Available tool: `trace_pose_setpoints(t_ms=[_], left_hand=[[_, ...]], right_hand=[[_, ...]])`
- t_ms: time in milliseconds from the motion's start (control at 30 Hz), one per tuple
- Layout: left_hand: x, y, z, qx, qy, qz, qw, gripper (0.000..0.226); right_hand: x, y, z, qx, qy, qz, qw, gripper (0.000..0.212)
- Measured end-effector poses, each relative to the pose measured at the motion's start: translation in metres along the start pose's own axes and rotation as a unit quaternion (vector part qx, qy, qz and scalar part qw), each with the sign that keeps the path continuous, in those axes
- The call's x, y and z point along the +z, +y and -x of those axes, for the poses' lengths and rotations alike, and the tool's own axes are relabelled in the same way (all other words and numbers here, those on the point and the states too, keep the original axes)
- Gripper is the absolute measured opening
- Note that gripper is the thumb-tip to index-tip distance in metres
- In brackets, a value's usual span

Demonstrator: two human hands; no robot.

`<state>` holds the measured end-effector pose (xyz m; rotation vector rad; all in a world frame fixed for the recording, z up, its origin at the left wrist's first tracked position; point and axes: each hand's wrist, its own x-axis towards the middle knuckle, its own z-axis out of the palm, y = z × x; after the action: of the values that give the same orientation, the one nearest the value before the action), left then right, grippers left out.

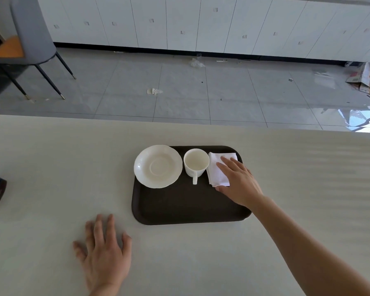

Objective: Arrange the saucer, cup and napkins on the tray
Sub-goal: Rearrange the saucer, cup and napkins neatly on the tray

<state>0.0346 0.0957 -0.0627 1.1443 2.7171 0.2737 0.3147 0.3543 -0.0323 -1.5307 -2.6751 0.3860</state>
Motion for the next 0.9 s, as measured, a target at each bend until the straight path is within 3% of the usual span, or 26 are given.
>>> trace_pose_setpoints(t_ms=[200,367,600,767,900], left_hand=[[-0.001,0.001,0.0,-0.002,-0.006,-0.002,1.0,0.081],[0.0,0.0,0.0,-0.003,-0.006,-0.004,1.0,0.079],[0.002,-0.001,-0.001,-0.002,-0.009,-0.009,1.0,0.079],[0.002,-0.001,-0.001,0.0,-0.006,-0.008,1.0,0.078],[0.002,-0.001,-0.001,-0.003,-0.009,-0.009,1.0,0.079]], right_hand=[[0.004,0.0,0.012,0.022,0.005,-0.023,0.999,0.058],[0.005,-0.005,0.002,0.014,0.014,-0.033,0.999,0.052],[0.005,-0.003,-0.003,-0.011,0.002,-0.028,1.0,0.053],[0.009,0.0,-0.001,-0.024,-0.012,0.007,1.0,0.078],[0.015,-0.001,-0.009,-0.036,-0.043,0.056,0.997,0.076]])
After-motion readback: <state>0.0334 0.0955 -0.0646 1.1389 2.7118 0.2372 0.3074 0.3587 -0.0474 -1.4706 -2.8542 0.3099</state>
